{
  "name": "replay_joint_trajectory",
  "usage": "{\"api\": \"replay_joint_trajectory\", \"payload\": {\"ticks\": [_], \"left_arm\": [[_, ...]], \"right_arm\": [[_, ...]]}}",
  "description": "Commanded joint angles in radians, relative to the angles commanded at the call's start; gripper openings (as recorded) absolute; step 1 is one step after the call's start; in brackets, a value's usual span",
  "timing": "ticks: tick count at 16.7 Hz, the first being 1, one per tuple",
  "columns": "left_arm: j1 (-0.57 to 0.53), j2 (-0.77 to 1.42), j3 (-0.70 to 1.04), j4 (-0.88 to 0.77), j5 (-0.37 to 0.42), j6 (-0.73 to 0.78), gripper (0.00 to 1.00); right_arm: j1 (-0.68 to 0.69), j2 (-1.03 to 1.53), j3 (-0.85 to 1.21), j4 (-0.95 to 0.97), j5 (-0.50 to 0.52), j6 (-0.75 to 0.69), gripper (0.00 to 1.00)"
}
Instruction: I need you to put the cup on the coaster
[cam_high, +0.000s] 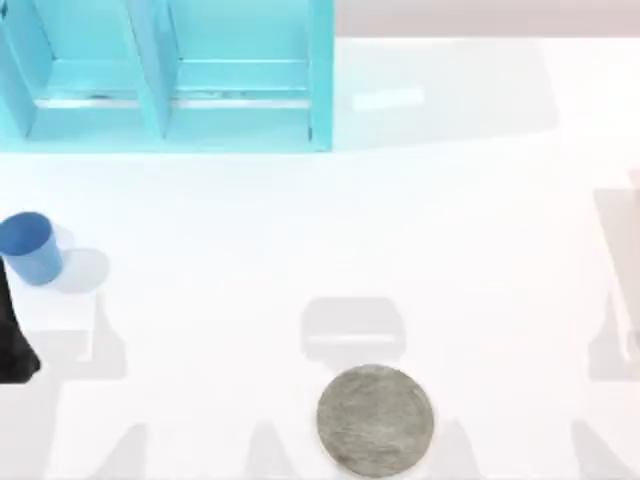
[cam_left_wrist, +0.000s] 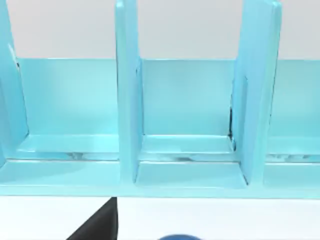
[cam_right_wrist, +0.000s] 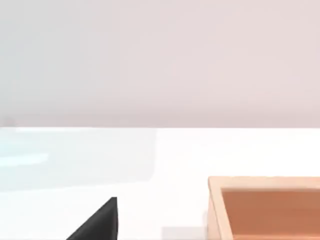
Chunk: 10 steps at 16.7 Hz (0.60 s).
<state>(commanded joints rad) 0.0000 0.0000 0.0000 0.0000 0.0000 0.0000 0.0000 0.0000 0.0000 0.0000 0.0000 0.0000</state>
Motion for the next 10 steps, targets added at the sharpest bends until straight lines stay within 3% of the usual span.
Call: {"api": "replay_joint_trajectory", "payload": {"ticks": [5,10], "left_arm": [[-0.005,0.060,0.042,-0.042,0.000,0.051,1.00],[-0.013,0.336,0.241,-0.229,-0.011,0.281,1.00]], "right_arm": [[0.000,0.000,0.000,0.000,0.000,0.000,1.00],[0.000,0.000,0.000,0.000,0.000,0.000,1.00]]}}
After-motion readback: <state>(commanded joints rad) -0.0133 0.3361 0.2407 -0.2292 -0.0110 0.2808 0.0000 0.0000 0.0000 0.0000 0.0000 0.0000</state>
